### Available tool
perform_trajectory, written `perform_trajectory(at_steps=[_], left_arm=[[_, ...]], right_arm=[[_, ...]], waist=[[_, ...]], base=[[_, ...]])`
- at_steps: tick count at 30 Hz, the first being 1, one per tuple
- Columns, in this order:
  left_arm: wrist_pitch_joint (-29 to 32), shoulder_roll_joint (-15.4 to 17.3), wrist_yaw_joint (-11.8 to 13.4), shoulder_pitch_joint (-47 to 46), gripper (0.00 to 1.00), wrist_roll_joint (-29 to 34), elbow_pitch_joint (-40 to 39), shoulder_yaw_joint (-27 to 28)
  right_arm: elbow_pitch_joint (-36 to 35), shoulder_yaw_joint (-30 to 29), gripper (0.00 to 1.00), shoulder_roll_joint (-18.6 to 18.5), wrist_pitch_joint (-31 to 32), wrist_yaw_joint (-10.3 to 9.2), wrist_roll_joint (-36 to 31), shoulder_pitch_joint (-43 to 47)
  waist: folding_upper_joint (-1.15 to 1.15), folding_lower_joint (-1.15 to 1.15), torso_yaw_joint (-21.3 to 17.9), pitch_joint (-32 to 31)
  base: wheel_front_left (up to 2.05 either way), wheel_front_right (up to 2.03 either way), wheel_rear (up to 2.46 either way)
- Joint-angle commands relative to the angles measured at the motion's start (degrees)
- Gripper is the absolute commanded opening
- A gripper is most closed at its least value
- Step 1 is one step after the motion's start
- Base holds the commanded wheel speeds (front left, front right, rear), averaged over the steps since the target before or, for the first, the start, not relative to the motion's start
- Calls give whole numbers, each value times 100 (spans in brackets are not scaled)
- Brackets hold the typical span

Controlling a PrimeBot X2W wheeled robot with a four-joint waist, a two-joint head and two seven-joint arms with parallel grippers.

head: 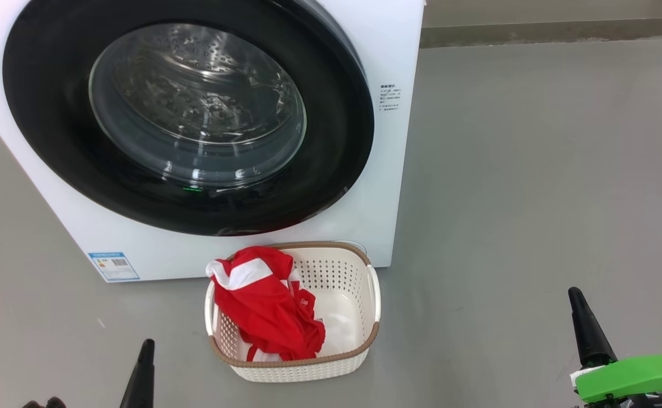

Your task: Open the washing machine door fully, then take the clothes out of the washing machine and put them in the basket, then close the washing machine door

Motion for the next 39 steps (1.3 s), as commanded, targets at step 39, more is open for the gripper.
perform_trajectory(at_steps=[39], left_arm=[[659,145,-80,-653,0,-2435,106,242]], right_arm=[[99,44,0,-151,675,-18,2590,-655]], waist=[[0,0,65,91]], base=[[0,0,0]])
